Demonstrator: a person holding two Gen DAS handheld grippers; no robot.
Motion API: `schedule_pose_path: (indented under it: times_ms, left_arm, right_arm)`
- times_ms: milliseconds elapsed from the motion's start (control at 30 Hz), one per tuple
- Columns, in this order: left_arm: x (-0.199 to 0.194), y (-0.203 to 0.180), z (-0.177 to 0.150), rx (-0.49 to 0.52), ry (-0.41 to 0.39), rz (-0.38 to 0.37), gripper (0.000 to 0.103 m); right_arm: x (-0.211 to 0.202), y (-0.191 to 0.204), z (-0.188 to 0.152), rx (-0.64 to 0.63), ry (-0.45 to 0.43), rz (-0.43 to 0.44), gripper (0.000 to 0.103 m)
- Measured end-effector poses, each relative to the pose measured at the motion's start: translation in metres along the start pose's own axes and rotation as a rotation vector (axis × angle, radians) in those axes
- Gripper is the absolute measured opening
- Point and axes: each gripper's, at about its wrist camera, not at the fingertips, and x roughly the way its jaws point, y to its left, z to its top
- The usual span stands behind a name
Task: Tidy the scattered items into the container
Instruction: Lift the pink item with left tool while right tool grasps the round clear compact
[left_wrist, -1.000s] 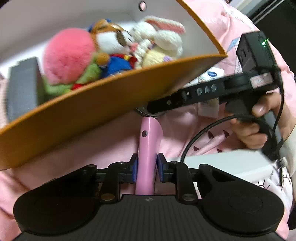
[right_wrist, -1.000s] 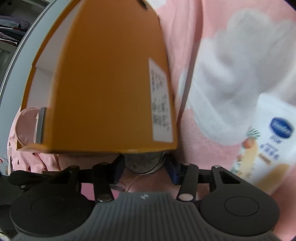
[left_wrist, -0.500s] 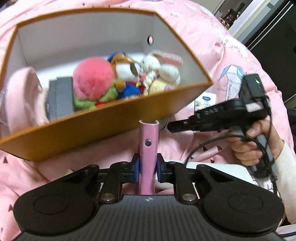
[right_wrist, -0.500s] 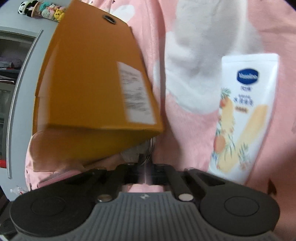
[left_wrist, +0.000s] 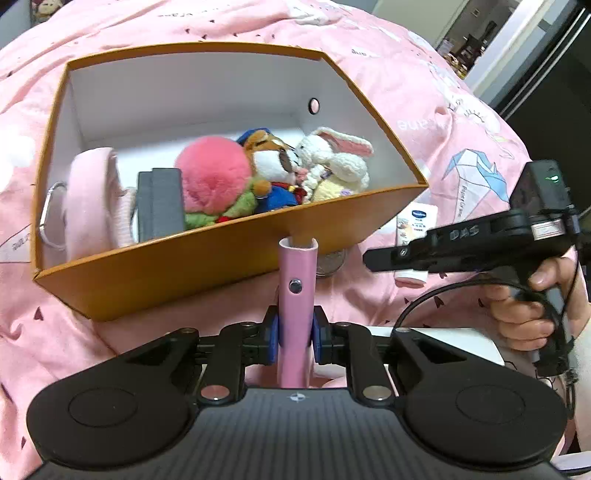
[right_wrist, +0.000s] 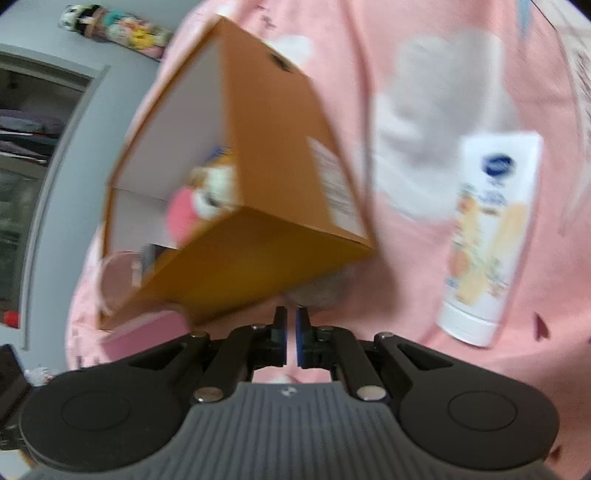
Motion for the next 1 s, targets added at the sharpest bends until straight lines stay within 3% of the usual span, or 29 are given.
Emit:
schedule_pose_path:
  times_ms: [233,333,433,567,600,667,700,867,1000]
  left_arm:
    - [-0.013,0.012,-0.004,-0.034,-0.037,0.029,0.02]
    - [-0.022,0.021,-0.001,-0.049,-0.067,0.041,0.02]
    - [-0.027,0.032,0.004,-0.057,-0.089,0.052,0.021]
    - [-0.027,0.04,0.006,-0.052,-0.081,0.038,0.021]
    - [-0.027,0.039,0.004,-0.044,-0.076,0.033,0.021]
    - [-0.028,0.04,-0.003,-0.028,-0.068,0.028,0.021]
    - [-0.03,0.041,-0.006,-0.026,-0.065,0.023,0.021]
    - [-0.031,0.043,-0.012,-0.003,-0.065,0.026,0.02]
    - [-0.033,0.041,-0.016,0.025,-0.076,0.034,0.02]
  right_arm:
    - [0.01,0.039,0.002,-0.082,-0.028,0.032,0.007]
    - [0.009,0.04,0.029,-0.129,-0.047,0.023,0.007]
    - [0.018,0.066,0.027,-0.162,-0.07,0.012,0.007]
    - [0.013,0.053,0.025,-0.19,-0.067,-0.018,0.007]
    - [0.012,0.054,0.023,-0.198,-0.063,-0.03,0.01]
    - [0.011,0.05,0.019,-0.2,-0.054,-0.064,0.025]
    - [0.013,0.043,0.018,-0.19,-0.051,-0.084,0.038]
    - [0.029,0.018,0.015,-0.128,-0.036,-0.201,0.041]
    - [0.041,0.0,0.013,-0.085,-0.002,-0.209,0.051]
